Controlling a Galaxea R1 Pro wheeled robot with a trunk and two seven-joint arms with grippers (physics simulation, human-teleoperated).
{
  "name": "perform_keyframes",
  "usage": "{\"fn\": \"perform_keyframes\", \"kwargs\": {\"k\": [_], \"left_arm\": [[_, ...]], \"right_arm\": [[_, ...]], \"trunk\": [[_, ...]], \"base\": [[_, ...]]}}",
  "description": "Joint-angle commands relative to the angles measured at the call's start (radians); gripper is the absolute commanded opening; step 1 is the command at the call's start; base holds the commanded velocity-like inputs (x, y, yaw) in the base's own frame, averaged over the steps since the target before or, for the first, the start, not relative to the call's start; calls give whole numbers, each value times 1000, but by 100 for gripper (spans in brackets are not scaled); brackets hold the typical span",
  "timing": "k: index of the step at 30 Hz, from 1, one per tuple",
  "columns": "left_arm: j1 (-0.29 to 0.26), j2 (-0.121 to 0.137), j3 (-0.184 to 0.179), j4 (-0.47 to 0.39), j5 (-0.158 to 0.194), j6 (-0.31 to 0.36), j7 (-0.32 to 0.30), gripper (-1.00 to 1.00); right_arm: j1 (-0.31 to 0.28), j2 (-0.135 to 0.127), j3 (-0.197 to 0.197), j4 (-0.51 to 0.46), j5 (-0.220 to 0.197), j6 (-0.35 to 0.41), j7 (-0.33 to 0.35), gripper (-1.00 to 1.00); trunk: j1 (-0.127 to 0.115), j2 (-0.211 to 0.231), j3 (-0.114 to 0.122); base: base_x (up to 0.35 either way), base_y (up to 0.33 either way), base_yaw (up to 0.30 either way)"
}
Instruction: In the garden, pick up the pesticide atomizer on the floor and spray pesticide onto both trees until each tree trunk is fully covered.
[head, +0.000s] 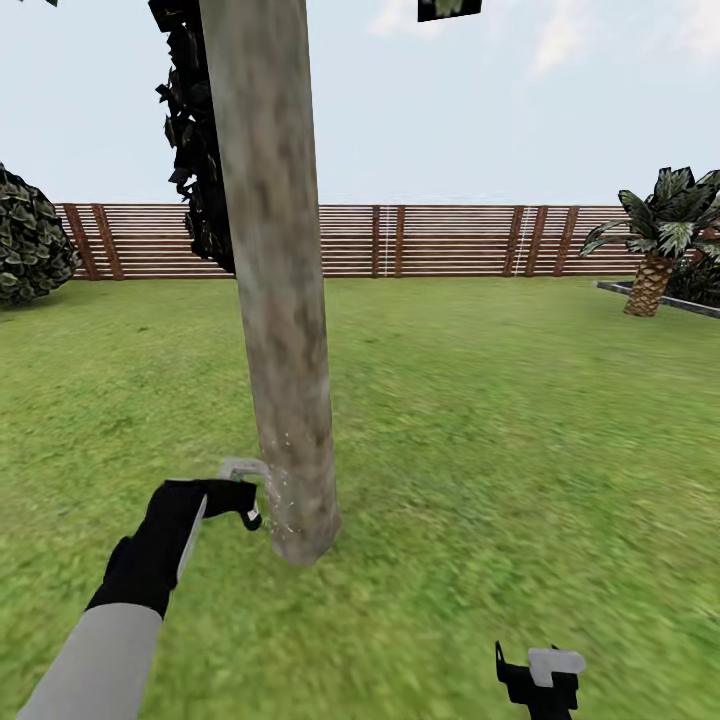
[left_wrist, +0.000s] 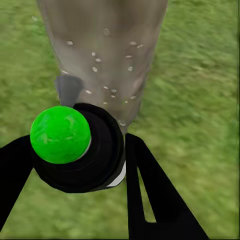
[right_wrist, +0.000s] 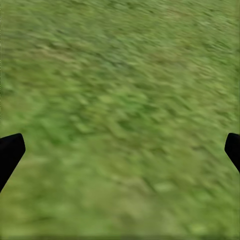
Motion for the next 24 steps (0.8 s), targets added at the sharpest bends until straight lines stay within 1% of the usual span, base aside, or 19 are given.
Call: {"fn": "perform_keyframes", "kwargs": {"k": [1, 2, 4, 5, 6, 8, 9, 10, 11, 12, 13, 15, 16, 18, 20, 22, 24], "left_arm": [[1, -4, -13, -14, 6, 42, 0, -100], [2, -8, -28, -24, 8, 61, 1, -100], [7, -28, -102, -48, 9, 91, 4, -100], [8, -35, -126, -51, 10, 95, 4, -100], [11, -48, -155, -54, 10, 100, 5, -100], [12, -51, -161, -56, 10, 102, 5, -100], [13, -46, -154, -56, 10, 102, 4, -100], [13, -41, -138, -56, 11, 103, 3, -100], [15, -28, -86, -57, 10, 102, 2, -100], [15, -16, -45, -57, 7, 98, 2, -100], [16, -6, -21, -56, 6, 95, 3, -100], [18, 20, 9, -48, 4, 91, 5, -100], [24, 43, 23, -42, 4, 88, 7, -100], [44, 52, 27, -44, 4, 86, 10, -100], [66, 51, 25, -51, 3, 84, 16, -100], [74, 31, 23, -38, 4, 78, 50, -100], [76, 17, 24, -23, 3, 53, 72, -100]], "right_arm": [[0, 0, 0, 0, 0, 0, 0, 100], [0, 0, 0, 0, 0, 0, 0, 100], [0, 0, 0, 0, 0, 0, 0, 100], [0, 0, 0, 0, 0, 0, 0, 100], [0, 0, 0, 0, 0, -1, 0, 100], [0, 0, 0, 0, 0, -1, 0, 100], [0, 0, 0, 0, 0, -1, 0, 100], [0, 0, 0, 0, 0, -1, 0, 100], [0, 0, 0, 0, 0, -1, 0, 100], [0, 0, 0, 0, 0, -1, 0, 100], [0, 0, 0, 0, 0, -2, 0, 100], [0, 0, 0, 0, 0, -2, 0, 100], [0, 0, 0, 0, 0, -2, 0, 100], [0, 0, 0, -1, 0, -2, 0, 100], [0, 0, 0, -1, 0, -2, 0, 100], [0, 0, 0, -1, 0, -2, 0, 100], [0, 0, 0, -2, 0, -2, 0, 100]], "trunk": [[0, 0, 0], [0, 0, 0], [0, 0, 0], [0, 0, 0], [0, 0, 0], [0, 0, 0], [0, 0, 0], [0, 0, 0], [0, 0, 0], [0, 0, 0], [0, 0, 0], [0, 0, 0], [0, 0, 0], [0, 0, 0], [0, 0, 0], [0, 0, 0], [0, 0, 0]], "base": [[0, 0, 0], [0, 0, 0], [0, 0, 0], [0, 0, 0], [0, 0, 0], [0, 0, 0], [0, 0, 0], [0, 0, 0], [0, 0, 0], [0, 0, 0], [0, 0, 0], [0, 0, 0], [0, 0, 0], [0, 0, 0], [0, -115, 0], [0, -247, 0], [0, -262, 60]]}}
